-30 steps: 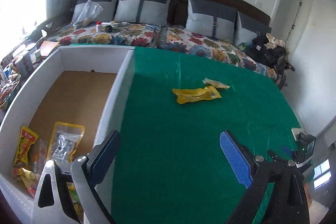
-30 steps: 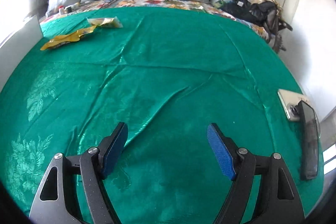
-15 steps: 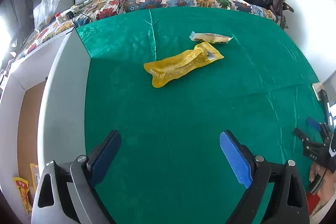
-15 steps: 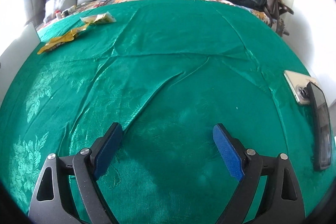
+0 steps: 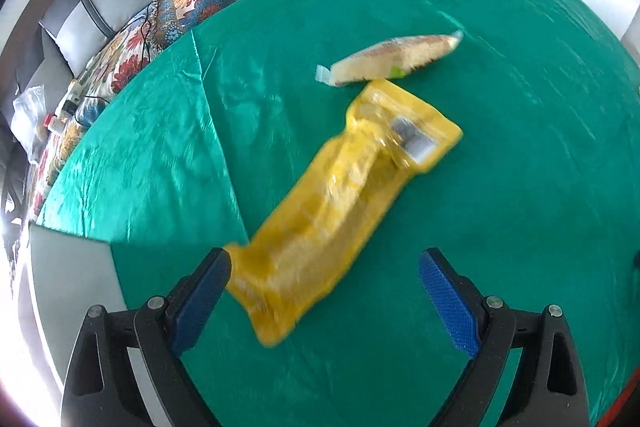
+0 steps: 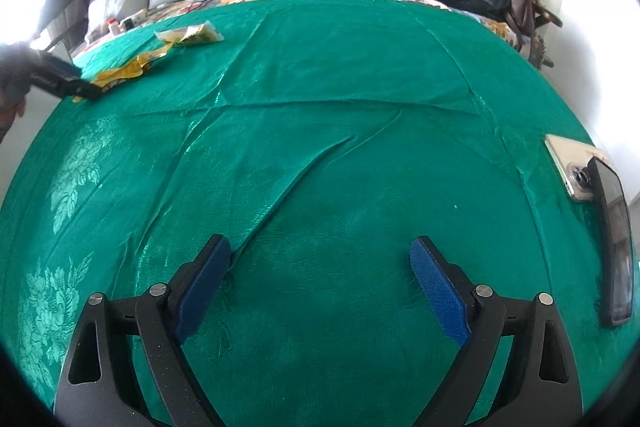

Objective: Organize snacks
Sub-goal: 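Lower the left gripper over the long yellow pack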

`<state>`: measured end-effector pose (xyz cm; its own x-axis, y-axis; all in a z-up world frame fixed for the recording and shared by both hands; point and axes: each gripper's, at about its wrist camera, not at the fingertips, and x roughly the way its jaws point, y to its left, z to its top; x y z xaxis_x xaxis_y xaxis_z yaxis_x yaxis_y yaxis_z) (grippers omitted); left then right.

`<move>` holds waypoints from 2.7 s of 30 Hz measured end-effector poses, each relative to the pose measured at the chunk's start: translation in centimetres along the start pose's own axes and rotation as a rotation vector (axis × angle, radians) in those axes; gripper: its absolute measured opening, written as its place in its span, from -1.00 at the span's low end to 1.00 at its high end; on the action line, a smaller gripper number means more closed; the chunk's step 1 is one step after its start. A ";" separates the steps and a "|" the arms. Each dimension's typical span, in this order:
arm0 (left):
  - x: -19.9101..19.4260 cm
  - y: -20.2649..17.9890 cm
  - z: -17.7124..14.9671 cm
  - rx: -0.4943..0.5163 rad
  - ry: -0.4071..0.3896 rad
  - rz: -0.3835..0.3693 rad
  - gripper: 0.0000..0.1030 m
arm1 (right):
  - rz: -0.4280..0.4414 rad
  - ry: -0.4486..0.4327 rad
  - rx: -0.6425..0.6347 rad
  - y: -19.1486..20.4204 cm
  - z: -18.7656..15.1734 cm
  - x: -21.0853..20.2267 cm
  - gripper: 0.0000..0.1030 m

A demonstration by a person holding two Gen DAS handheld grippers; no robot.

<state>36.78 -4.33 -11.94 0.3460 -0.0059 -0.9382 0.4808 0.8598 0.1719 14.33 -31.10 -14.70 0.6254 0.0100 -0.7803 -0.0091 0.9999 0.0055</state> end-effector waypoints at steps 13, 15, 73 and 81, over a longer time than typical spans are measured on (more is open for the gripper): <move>1.7 2.9 0.6 -0.148 -0.062 -0.128 0.09 | 0.005 0.002 -0.004 0.2 0.0 0.3 0.87; 0.7 2.5 -0.3 -0.158 -0.065 -0.145 -0.12 | 0.006 0.002 -0.004 0.2 0.0 0.3 0.87; -3.5 -0.3 -20.7 -0.516 -0.275 0.065 1.00 | 0.005 -0.001 -0.006 0.0 0.0 0.3 0.87; -3.5 -0.3 -20.7 -0.516 -0.276 0.065 1.00 | 0.005 -0.002 -0.007 0.0 -0.1 0.3 0.87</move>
<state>18.74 5.98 -14.94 0.5916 -0.0182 -0.8060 0.0210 0.9998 -0.0071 14.50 -31.08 -15.00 0.6266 0.0154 -0.7792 -0.0176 0.9998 0.0056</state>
